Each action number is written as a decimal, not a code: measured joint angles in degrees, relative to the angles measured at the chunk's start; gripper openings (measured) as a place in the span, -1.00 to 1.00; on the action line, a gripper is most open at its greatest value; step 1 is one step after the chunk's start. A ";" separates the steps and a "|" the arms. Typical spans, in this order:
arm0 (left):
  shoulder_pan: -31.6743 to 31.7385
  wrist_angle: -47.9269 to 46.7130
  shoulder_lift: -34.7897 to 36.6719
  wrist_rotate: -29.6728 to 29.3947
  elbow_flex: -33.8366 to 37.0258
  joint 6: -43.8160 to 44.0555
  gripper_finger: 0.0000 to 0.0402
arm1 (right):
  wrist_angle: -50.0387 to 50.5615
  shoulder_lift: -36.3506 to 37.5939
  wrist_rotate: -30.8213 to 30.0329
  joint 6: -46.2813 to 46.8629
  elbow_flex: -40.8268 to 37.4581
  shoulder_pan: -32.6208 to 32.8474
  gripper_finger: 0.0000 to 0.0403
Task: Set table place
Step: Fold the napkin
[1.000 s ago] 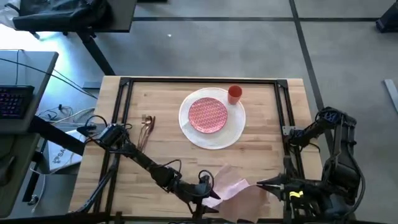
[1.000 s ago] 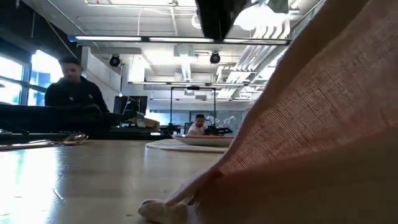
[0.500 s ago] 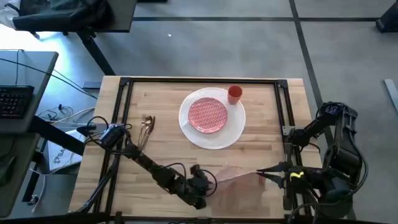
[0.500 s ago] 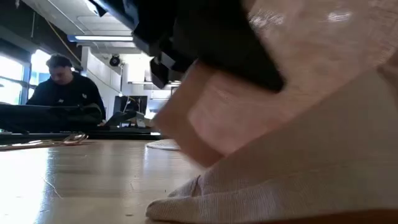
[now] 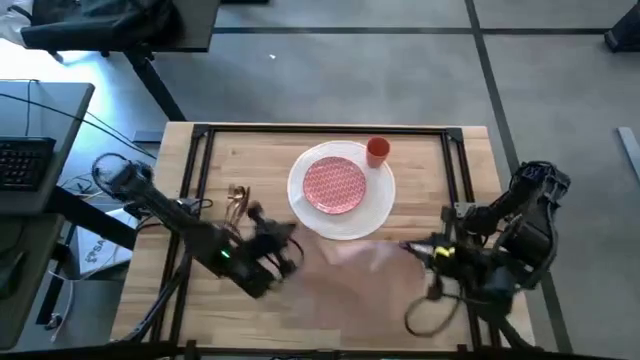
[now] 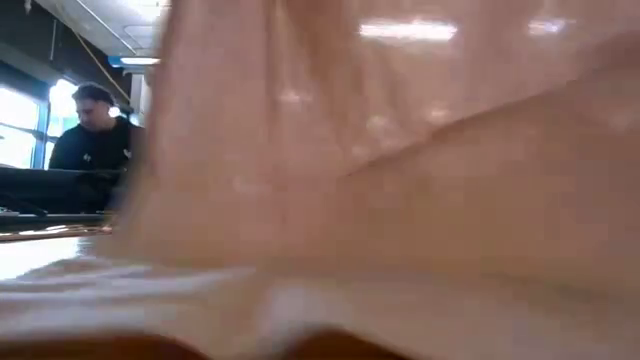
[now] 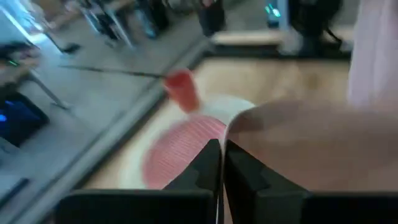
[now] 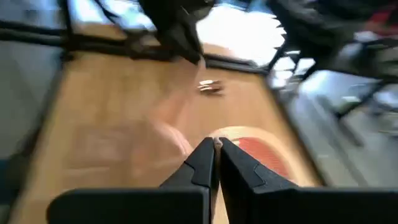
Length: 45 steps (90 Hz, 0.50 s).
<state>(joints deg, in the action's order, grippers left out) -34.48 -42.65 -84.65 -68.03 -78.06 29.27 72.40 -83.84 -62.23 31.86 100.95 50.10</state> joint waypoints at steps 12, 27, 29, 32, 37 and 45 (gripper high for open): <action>-0.02 6.40 8.90 -3.75 -0.01 -12.73 -1.00 | -3.77 2.16 -11.81 -7.12 0.71 -0.47 -1.00; -0.44 14.58 14.87 -1.50 -0.07 -24.55 -1.00 | -5.29 4.60 -6.01 -8.92 1.00 -0.58 -1.00; -0.71 14.64 15.20 -0.50 -0.07 -24.75 -1.00 | -5.35 4.68 -4.17 -8.44 0.90 -0.60 -1.00; -1.06 14.60 15.49 1.47 -0.07 -24.79 -1.00 | -5.40 4.68 -1.20 -7.85 0.54 -0.61 -1.00; -1.88 14.16 15.46 6.02 -0.07 -23.71 -1.00 | -5.55 4.08 4.73 -6.79 -0.04 -0.40 -1.00; -4.21 13.91 14.36 15.31 -0.07 -19.62 -1.00 | -8.40 2.56 13.44 -6.30 -1.12 1.50 -1.00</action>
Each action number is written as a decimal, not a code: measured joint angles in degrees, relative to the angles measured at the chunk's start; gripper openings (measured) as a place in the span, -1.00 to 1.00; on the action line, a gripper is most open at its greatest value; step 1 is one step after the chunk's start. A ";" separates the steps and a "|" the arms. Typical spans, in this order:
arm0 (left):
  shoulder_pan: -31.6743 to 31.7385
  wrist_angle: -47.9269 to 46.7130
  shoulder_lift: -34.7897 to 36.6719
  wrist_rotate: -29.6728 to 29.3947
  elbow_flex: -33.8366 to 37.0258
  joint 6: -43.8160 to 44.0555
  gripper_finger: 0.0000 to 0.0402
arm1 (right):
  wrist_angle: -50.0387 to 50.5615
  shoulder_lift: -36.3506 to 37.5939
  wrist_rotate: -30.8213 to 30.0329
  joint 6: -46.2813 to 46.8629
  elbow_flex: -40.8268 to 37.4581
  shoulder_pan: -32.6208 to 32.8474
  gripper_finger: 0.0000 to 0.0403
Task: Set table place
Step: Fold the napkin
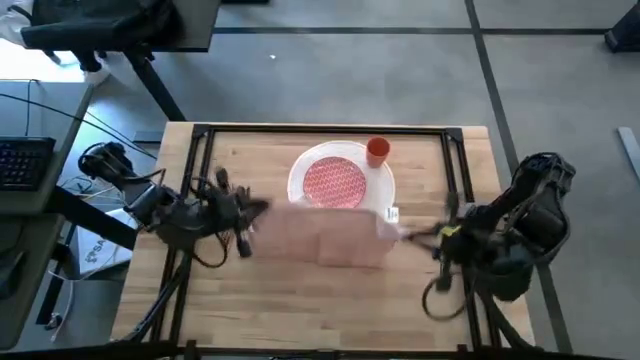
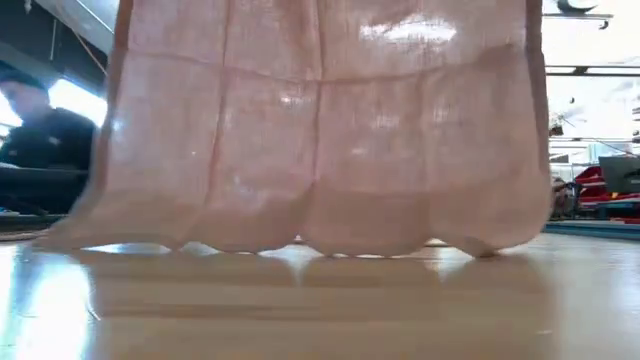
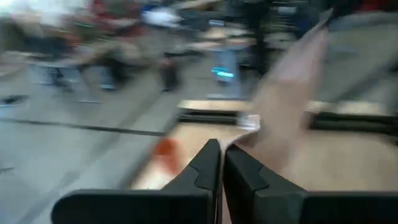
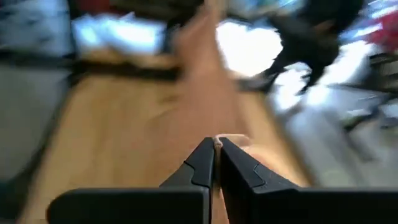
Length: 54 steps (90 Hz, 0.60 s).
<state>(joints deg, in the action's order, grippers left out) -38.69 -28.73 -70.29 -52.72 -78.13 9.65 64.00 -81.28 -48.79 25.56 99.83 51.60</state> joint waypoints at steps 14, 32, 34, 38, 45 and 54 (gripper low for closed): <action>-5.21 7.91 -1.71 12.85 0.02 6.50 -1.00 | -16.74 -2.28 5.74 -5.34 0.66 5.86 -1.00; -10.63 15.03 -1.74 10.49 -3.75 3.55 -1.00 | -26.69 -2.19 -5.31 -15.19 7.76 11.44 -1.00; -10.72 14.32 -1.65 9.44 -4.53 3.13 -1.00 | -24.86 -2.07 -6.53 -14.95 8.81 11.46 -1.00; -10.39 11.77 -1.42 7.92 -6.07 2.53 -1.00 | -19.79 -1.72 -8.21 -12.77 10.53 10.90 -1.00; -7.71 5.47 -1.04 7.26 -7.84 3.11 -1.00 | -8.71 -0.87 -8.79 -5.35 12.18 7.55 -1.00; -1.02 -5.25 -0.37 9.23 -8.00 8.38 -1.00 | 7.39 0.23 -7.25 7.81 11.35 0.70 -1.00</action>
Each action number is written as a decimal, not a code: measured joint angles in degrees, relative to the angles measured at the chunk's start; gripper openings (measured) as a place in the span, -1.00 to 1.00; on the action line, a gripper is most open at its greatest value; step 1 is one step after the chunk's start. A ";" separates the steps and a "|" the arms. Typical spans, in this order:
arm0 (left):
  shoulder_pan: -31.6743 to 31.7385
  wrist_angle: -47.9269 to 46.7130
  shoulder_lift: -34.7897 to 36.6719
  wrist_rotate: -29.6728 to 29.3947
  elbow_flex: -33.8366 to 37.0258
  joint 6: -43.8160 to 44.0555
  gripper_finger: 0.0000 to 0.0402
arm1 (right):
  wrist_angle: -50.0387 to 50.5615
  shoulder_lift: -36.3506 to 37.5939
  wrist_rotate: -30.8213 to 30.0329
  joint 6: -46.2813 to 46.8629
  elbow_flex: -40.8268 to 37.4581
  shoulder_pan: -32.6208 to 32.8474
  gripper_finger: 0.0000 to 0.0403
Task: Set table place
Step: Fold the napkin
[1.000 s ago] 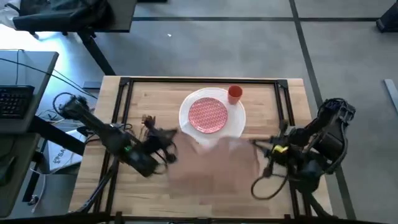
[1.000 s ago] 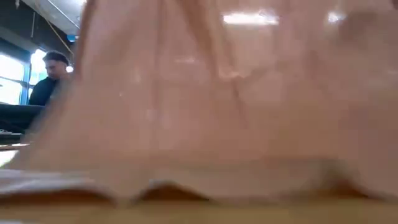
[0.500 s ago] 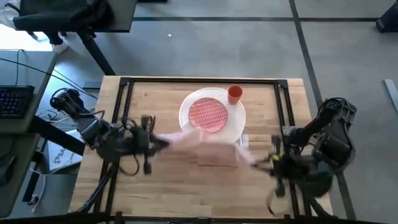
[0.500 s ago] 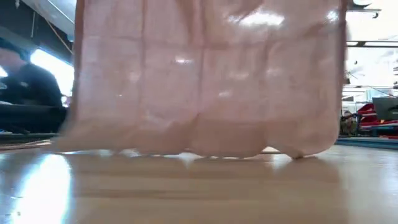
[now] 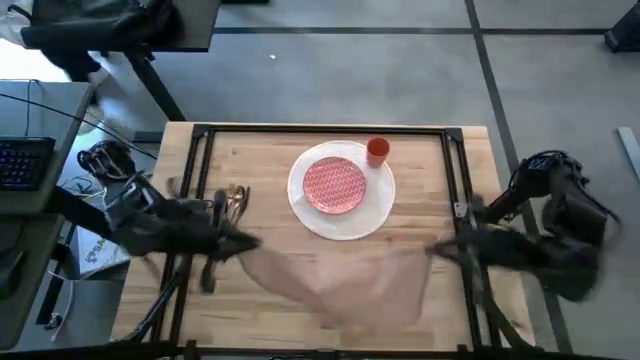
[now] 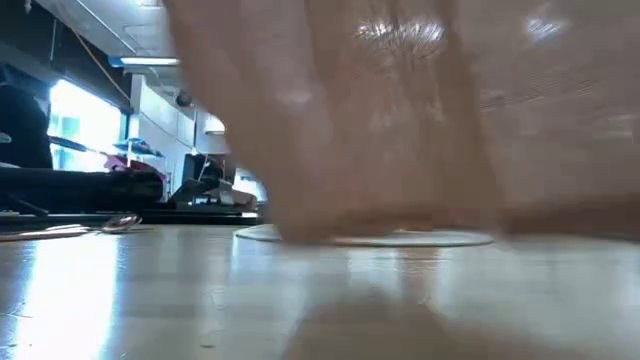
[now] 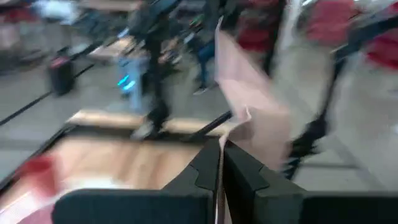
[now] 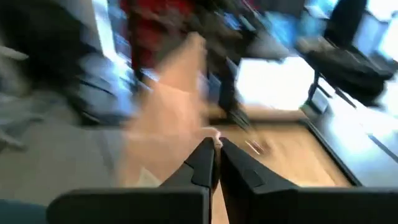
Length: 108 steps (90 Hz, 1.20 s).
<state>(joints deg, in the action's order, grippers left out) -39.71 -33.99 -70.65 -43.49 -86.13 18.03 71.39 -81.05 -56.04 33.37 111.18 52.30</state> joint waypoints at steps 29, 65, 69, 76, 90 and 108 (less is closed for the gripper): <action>25.40 -30.15 -7.08 7.24 0.04 5.01 -1.00 | 11.09 6.24 9.84 7.19 -22.64 -25.78 -1.00; 37.84 -21.50 -19.02 3.37 10.49 -15.21 -1.00 | -21.23 13.32 14.58 -23.24 -56.16 -48.01 -1.00; 38.68 -20.44 -18.97 1.85 12.43 -16.02 -1.00 | -23.61 13.32 14.56 -26.60 -58.29 -49.14 -1.00; 40.08 -17.62 -18.51 0.33 15.94 -17.18 -1.00 | -28.49 13.32 14.56 -31.17 -62.04 -50.85 -1.00; 40.78 -11.43 -18.38 0.51 21.22 -19.83 -1.00 | -34.52 13.32 14.44 -35.87 -66.74 -51.54 -1.00; 35.00 -11.42 -17.66 1.14 23.76 -14.70 -1.00 | -33.97 13.35 14.52 -36.88 -68.06 -45.81 -1.00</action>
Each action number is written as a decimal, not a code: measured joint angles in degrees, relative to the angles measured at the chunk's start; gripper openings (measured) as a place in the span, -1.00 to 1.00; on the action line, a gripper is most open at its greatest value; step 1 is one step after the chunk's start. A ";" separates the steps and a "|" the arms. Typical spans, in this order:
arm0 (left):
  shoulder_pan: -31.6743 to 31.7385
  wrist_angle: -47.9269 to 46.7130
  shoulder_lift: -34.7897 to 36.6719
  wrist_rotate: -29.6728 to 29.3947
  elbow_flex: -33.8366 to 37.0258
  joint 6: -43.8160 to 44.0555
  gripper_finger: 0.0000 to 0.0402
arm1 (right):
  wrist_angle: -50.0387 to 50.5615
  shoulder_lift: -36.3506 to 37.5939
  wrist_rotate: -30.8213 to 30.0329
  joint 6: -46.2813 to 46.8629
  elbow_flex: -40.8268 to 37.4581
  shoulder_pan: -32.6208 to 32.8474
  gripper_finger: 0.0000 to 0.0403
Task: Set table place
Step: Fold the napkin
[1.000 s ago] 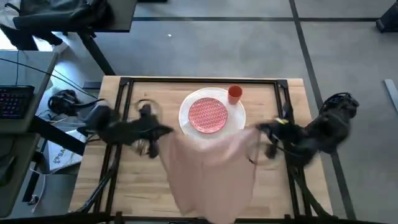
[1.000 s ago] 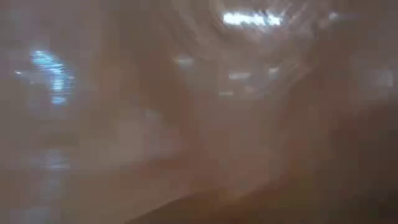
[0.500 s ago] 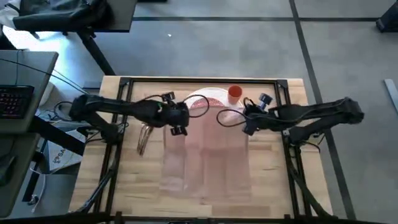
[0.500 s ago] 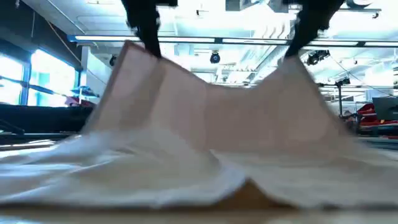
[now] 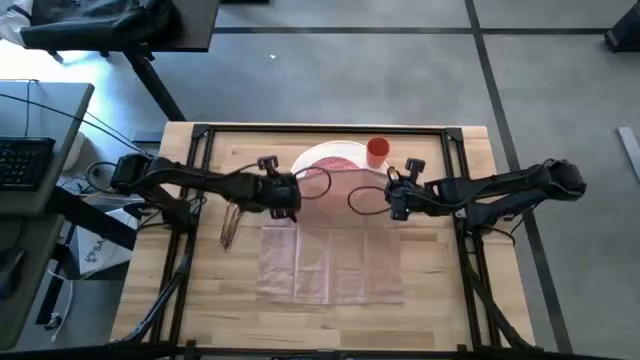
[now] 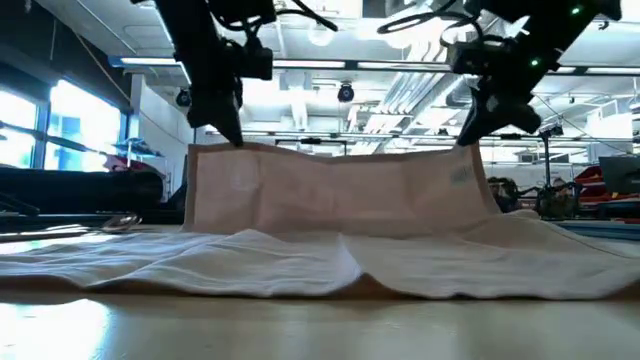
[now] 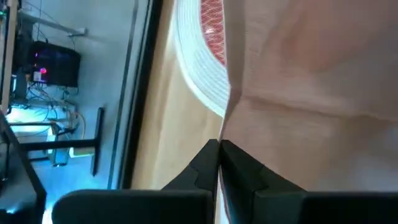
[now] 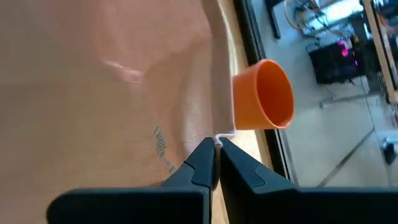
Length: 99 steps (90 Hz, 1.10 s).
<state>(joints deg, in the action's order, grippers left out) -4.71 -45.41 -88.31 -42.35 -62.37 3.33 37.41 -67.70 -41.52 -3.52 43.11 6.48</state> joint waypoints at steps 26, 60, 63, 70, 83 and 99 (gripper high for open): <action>-13.59 0.26 0.74 1.75 0.52 9.63 -1.00 | 2.16 0.00 -0.24 3.29 0.37 13.76 -1.00; -9.36 -0.19 1.09 6.41 8.67 18.90 -0.79 | 2.16 -0.02 -0.87 5.01 0.42 16.62 -1.00; -8.13 0.68 1.09 8.19 10.02 17.84 -0.73 | 2.12 -0.02 -0.83 5.02 0.42 16.52 -1.00; -5.14 2.03 1.09 10.21 12.37 15.11 -0.59 | 1.49 -0.02 -0.85 5.01 0.42 16.37 -1.00; 0.87 3.41 1.42 12.26 14.91 13.96 -0.39 | -0.15 -0.02 -0.82 5.15 0.35 16.39 -1.00; 11.64 8.86 2.13 24.89 17.43 13.99 -0.36 | -0.87 -0.02 -0.68 4.71 0.31 16.39 -1.00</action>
<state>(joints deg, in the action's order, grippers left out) 6.94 -36.55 -86.18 -17.46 -44.94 17.32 36.54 -67.72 -42.20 1.19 43.42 22.87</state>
